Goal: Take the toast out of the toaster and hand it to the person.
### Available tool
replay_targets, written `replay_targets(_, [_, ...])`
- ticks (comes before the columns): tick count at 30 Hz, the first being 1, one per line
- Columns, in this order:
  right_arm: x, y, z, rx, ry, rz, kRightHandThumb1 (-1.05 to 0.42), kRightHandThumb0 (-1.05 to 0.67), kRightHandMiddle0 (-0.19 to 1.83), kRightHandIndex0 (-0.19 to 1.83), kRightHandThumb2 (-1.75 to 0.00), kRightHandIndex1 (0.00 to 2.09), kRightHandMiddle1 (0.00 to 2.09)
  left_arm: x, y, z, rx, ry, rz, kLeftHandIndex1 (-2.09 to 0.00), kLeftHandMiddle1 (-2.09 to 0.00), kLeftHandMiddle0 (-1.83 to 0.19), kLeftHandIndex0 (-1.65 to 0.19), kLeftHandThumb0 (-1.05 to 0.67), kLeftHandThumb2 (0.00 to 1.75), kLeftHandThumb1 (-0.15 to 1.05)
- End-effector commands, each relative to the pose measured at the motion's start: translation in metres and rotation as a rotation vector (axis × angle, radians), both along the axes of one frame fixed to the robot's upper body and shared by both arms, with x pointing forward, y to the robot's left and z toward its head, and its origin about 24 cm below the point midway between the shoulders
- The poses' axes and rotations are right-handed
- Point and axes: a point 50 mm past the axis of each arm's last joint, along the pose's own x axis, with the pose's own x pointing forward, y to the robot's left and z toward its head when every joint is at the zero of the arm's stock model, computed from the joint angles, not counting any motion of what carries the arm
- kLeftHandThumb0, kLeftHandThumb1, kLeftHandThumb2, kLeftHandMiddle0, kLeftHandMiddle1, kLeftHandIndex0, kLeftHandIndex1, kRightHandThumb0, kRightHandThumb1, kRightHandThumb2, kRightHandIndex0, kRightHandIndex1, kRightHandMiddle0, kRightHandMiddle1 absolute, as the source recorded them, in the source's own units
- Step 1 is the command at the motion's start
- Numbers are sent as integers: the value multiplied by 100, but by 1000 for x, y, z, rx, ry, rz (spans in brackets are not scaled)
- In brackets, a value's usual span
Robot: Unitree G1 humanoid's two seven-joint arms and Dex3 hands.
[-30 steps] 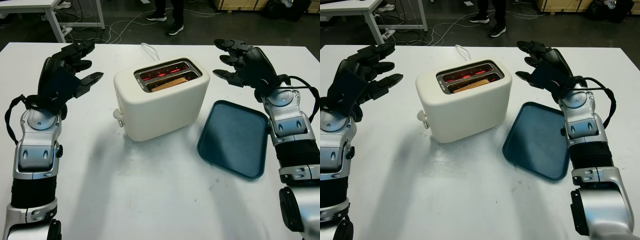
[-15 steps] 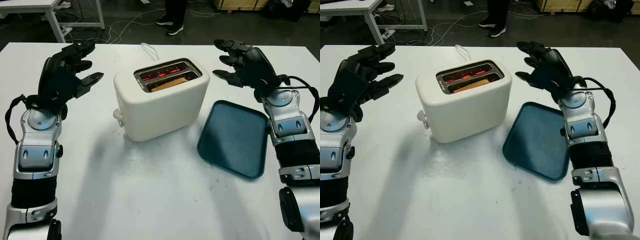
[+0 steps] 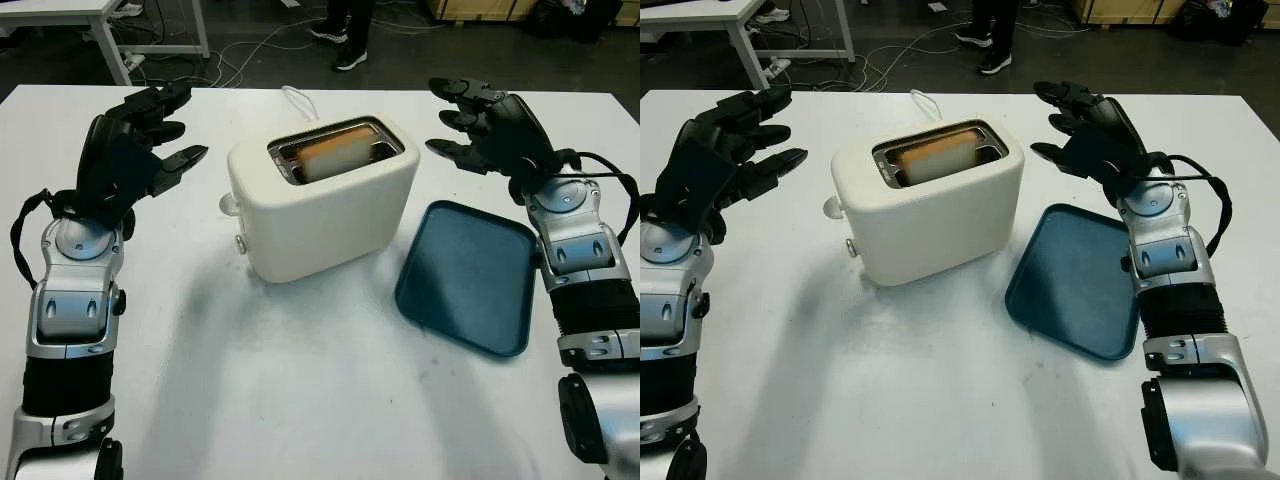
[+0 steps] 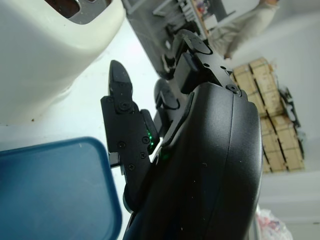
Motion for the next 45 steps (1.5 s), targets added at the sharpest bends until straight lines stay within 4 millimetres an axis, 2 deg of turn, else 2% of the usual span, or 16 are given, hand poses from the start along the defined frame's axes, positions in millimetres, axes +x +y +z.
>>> replay_targets(1, [0, 0, 1, -8, -8, -7, -92, -15, 39, 44, -17, 1, 1, 0, 0, 4, 4, -13, 2, -1, -66, -26, -55, -18, 9, 92])
replay_targets(4, [0, -1, 2, 24, -36, -3, -92, -13, 40, 45, -12, 1, 1, 0, 0, 4, 8, -15, 1, -1, -66, -27, -55, -18, 9, 92])
replay_targets(7, [1, -2, 13, 78, -109, -9, -89, -10, 46, 51, -5, 4, 3, 0, 0, 4, 8, -13, 4, -1, -66, -26, -55, -19, 9, 92])
replay_targets(10, [4, -1, 40, 108, -236, 16, -80, -15, 63, 71, -1, 13, 11, 0, 1, 4, 4, -15, 0, -1, -67, -27, -56, -19, 9, 92])
replay_targets(12, [6, 3, 58, 135, -289, 65, -75, -11, 74, 82, -1, 18, 15, 0, 1, 4, 3, -15, 1, -1, -67, -27, -56, -19, 9, 92])
replay_targets(16, [8, 19, 97, 68, -367, 182, -64, -26, 84, 91, -1, 23, 18, 0, 0, 4, 6, -14, 5, -1, -67, -27, -56, -18, 9, 92])
replay_targets(18, [8, 31, 110, 40, -376, 266, -59, -33, 87, 96, 0, 27, 19, 0, 0, 4, 8, -13, 7, -1, -67, -27, -56, -19, 9, 92])
replay_targets(21, [4, 53, 121, -40, -383, 387, -58, -37, 91, 97, 0, 32, 20, -1, 0, 3, 8, -12, 11, -1, -67, -27, -56, -18, 9, 92])
replay_targets(27, [-2, 92, 121, -280, -352, 545, -59, -51, 97, 90, 0, 59, 23, -1, 1, 3, 7, -10, 12, -1, -66, -27, -56, -16, 10, 92])
replay_targets(33, [-4, 114, 107, -402, -337, 610, -55, -45, 97, 91, 0, 60, 20, -2, 1, 3, 7, -8, 14, -1, -65, -26, -55, -16, 10, 92])
replay_targets(38, [-6, 126, 98, -510, -339, 652, -57, -48, 96, 88, -1, 60, 18, -2, 1, 3, 1, -7, 16, 0, -64, -27, -55, -15, 10, 92])
replay_targets(40, [-6, 128, 94, -548, -358, 658, -58, -53, 96, 85, -1, 71, 17, -2, 0, 2, 1, -7, 17, -1, -64, -27, -55, -15, 11, 92])
replay_targets(43, [-6, 128, 89, -595, -385, 662, -59, -59, 97, 73, -1, 106, 15, -2, 1, 1, 0, -4, 18, -1, -64, -28, -55, -15, 11, 92])
replay_targets(45, [-5, 128, 87, -619, -390, 656, -60, -59, 96, 70, -1, 109, 14, -2, 1, 1, -2, -4, 20, -1, -63, -28, -56, -15, 11, 92])
